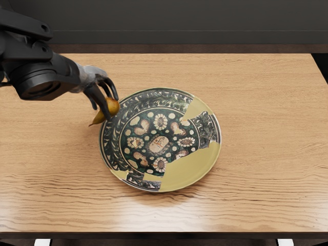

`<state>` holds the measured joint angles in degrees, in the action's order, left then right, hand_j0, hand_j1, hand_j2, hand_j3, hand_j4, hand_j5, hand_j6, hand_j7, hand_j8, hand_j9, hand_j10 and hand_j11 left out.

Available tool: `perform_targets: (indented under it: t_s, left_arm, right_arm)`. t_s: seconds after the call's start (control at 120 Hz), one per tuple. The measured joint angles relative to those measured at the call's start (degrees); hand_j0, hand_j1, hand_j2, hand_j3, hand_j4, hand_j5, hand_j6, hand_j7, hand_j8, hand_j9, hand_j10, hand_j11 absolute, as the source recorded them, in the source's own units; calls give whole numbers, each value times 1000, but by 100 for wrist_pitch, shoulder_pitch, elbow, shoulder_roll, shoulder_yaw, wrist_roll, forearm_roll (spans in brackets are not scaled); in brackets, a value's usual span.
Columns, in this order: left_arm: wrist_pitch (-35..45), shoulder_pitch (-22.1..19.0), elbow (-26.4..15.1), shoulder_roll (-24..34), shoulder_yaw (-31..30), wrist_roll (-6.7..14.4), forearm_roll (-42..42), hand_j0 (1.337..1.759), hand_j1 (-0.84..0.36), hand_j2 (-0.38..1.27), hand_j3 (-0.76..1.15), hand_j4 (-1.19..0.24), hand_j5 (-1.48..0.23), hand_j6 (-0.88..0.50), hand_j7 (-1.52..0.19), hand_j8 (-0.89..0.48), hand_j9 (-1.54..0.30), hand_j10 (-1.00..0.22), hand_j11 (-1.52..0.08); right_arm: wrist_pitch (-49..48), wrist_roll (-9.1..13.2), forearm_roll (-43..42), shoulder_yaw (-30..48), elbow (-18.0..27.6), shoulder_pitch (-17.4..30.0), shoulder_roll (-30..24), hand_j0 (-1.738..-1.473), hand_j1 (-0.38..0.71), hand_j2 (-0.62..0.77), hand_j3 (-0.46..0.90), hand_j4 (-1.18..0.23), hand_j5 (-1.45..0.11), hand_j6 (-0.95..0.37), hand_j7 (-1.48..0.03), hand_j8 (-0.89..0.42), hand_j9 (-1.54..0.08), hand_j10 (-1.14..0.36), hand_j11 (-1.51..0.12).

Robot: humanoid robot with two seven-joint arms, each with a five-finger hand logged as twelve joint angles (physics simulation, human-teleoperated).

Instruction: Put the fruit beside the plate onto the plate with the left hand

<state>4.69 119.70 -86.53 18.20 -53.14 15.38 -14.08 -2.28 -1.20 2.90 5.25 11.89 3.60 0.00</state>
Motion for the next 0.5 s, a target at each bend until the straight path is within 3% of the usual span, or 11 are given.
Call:
perform_targets:
  t_s: [0.233, 0.5]
  left_arm:
    - [-279, 33, -65, -233, 369, 19, -1, 1654, -526, 846, 0, -780, -1232, -332, -1176, -424, -1145, -860, -1148]
    - [-306, 53, -69, -264, 587, 22, 9, 1654, -536, 931, 0, -824, -1210, -401, -1170, -488, -1154, -862, -1158]
  right_arm:
    - [0, 2, 0, 0, 1, 0, 0, -1658, -335, -2, 0, -12, -15, -12, -15, -12, -15, -11, -15]
    - [0, 3, 0, 0, 1, 0, 0, -1658, -335, -2, 0, -12, -15, -12, -15, -12, -15, -12, -15]
